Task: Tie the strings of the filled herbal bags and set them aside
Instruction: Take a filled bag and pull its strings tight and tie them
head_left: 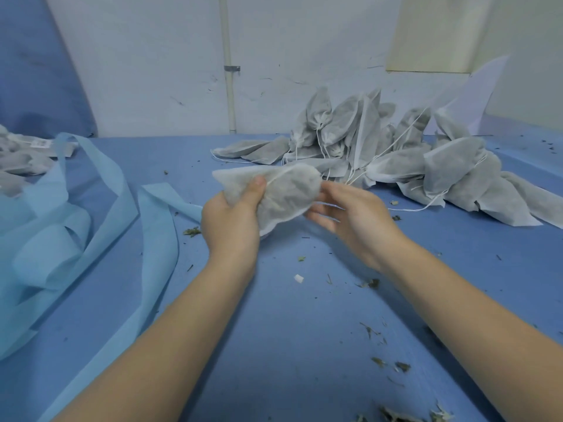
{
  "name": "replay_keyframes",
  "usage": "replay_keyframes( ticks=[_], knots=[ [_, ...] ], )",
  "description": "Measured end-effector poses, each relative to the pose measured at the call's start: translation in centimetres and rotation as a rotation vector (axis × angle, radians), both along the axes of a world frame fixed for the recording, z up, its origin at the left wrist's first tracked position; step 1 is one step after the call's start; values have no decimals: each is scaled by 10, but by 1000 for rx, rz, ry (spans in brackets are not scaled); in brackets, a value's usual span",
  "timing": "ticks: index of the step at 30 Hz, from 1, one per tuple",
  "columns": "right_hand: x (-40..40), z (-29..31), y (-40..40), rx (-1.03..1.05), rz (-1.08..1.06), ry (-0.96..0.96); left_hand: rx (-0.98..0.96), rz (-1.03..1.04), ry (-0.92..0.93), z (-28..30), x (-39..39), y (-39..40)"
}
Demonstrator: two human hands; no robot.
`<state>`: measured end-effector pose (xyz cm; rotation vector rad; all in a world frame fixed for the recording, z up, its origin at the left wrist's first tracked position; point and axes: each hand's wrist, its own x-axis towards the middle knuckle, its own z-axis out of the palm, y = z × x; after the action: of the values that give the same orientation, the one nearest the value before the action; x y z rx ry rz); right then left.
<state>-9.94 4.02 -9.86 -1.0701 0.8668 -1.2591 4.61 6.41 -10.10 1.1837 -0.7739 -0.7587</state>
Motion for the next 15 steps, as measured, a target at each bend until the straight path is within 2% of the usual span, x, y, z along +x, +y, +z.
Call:
replay_keyframes(
  ticks=[3,5,6,8,15],
  knots=[
    [16,-8,-10,-78,11,482,40,192,51,0,11,-4],
    [24,-10,-17,-201,27,851,68,287,50,-2,17,-7],
    [28,-10,-21,-260,32,963,77,326,48,-2,19,-8],
    [35,-10,-28,-343,44,1049,84,372,60,-2,23,-11],
    [51,-12,-42,-473,161,998,103,373,91,0,29,-14]
  ],
)
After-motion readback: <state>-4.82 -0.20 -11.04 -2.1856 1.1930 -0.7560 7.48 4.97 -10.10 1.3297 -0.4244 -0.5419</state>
